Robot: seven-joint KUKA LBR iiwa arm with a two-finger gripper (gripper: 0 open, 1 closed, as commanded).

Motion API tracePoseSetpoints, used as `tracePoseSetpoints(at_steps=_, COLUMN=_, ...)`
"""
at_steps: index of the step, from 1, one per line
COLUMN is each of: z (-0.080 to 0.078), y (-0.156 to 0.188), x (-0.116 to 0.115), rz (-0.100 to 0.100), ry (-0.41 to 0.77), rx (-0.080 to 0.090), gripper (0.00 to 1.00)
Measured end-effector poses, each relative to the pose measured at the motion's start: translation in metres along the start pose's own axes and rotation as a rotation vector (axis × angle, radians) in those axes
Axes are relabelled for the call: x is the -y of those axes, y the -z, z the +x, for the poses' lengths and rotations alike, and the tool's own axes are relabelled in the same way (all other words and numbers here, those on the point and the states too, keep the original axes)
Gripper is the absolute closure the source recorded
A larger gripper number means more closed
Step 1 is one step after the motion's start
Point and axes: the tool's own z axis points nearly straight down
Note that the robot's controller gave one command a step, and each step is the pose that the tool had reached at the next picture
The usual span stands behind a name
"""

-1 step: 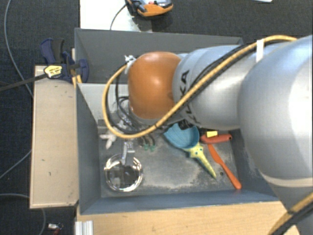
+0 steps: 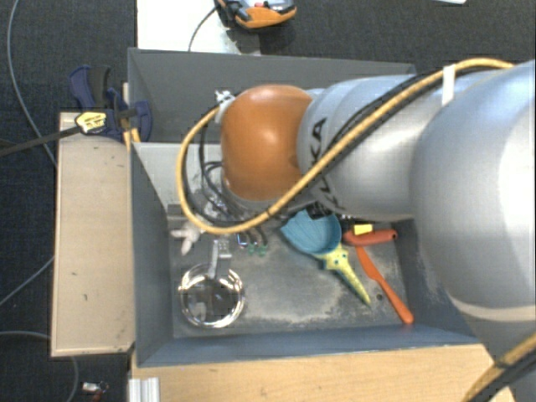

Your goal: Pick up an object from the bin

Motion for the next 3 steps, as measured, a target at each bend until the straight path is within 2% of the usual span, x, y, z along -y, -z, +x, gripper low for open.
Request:
tracePoseSetpoints(at_steps=1, z=0.027, y=-0.067, x=-0.025, rz=-0.001, ry=0.145, rx=0.001, gripper=0.00)
tracePoseSetpoints(at_steps=2, z=0.040, y=-0.045, x=-0.028, rz=0.001, ry=0.428, rx=0.003, gripper=0.00)
tracePoseSetpoints(at_steps=3, z=0.018, y=-0.046, x=-0.008, rz=-0.001, ry=0.367, rx=0.004, gripper=0.00)
